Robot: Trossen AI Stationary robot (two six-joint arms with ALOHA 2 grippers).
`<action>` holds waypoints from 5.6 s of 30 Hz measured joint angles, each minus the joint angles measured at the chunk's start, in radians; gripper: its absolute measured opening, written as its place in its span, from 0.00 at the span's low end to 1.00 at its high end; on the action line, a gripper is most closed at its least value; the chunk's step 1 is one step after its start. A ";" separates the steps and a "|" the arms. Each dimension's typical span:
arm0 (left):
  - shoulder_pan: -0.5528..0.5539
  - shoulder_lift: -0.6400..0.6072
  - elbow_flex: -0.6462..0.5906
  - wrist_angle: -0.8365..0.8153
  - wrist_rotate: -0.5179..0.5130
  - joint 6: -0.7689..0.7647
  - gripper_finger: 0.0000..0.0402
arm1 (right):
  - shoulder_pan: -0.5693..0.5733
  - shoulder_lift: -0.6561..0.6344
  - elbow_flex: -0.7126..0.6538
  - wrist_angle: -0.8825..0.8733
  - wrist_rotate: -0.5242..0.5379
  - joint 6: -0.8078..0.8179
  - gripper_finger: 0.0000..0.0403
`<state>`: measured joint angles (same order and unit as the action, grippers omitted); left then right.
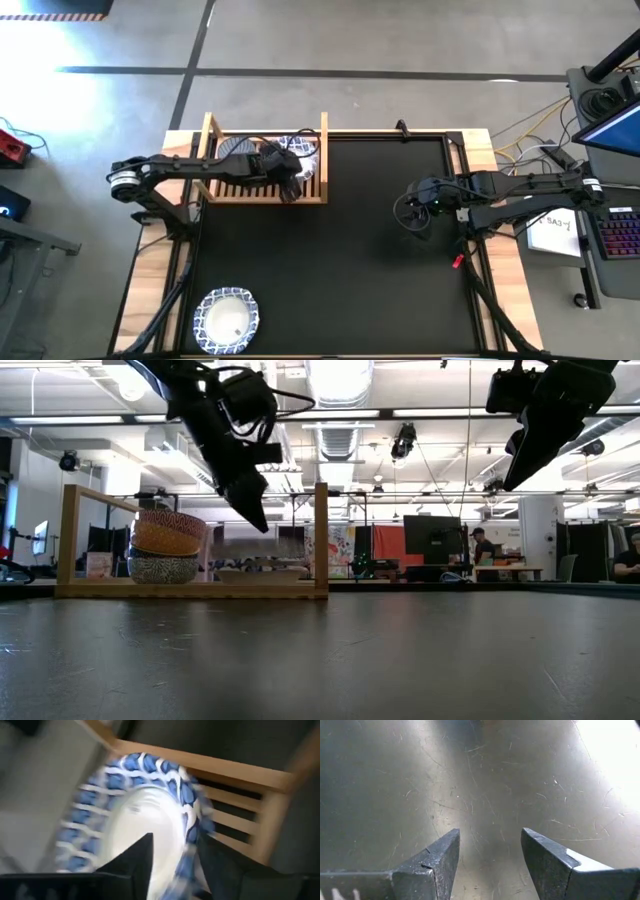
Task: Place and stack bowls onto a shelf
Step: Stack the white bowl on top of the white bowl on the shelf
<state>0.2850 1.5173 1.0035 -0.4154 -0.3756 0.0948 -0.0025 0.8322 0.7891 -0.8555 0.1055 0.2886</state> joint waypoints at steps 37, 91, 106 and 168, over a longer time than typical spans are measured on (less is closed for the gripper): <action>-0.853 -0.103 0.000 -0.177 0.287 -1.226 0.40 | 0.000 -0.001 0.000 0.124 0.000 -0.077 0.50; -1.138 -0.013 -0.085 -0.512 0.363 -1.453 0.40 | 0.000 0.002 0.000 0.209 0.000 0.083 0.50; -1.121 0.014 -0.167 -0.370 0.389 -1.438 0.40 | 0.000 0.003 0.000 0.207 -0.001 0.007 0.50; -0.415 0.085 -0.025 0.106 0.148 -0.540 0.00 | 0.070 0.557 0.440 0.111 -0.061 0.338 0.50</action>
<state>-0.1302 1.6020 0.9786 -0.3093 -0.2279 -0.4456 0.0677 1.3892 1.2296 -0.7441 0.0443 0.6267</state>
